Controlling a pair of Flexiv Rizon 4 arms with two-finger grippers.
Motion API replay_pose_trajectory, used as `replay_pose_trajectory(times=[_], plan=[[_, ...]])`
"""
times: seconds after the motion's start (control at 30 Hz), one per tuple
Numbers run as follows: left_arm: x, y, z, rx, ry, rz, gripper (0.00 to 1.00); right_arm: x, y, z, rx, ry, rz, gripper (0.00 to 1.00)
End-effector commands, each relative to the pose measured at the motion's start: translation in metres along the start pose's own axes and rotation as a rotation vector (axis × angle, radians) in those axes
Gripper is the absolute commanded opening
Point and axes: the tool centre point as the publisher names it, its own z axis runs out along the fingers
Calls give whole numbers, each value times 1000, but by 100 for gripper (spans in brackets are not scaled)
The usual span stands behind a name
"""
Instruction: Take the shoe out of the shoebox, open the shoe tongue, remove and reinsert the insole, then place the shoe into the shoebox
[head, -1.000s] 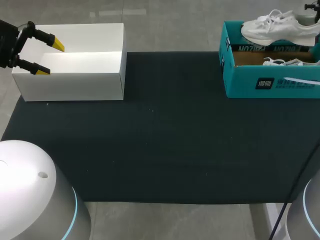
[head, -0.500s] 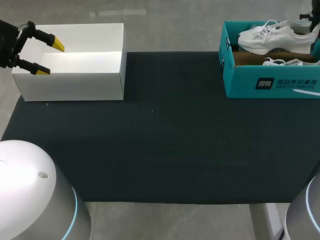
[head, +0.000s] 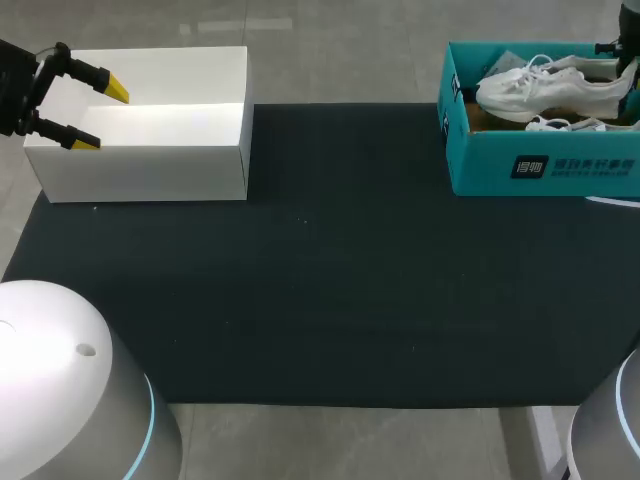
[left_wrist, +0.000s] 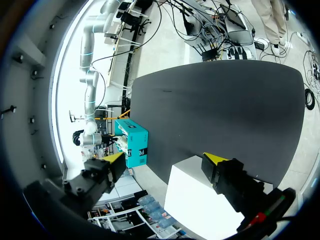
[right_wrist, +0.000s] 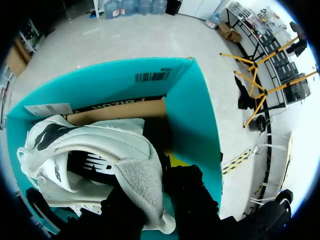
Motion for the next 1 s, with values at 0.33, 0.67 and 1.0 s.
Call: replay_pose_trajectory(times=[0.33,0.67,1.0], plan=[[-1,0,0,1,3,-1,100,-2,4,27,23,-26,22,0],[-1,0,0,1,3,-1,100,0,-2,48,48,-34,46,0],[-1,0,0,1,3,-1,100,4,-6,56,56,-25,79,0]])
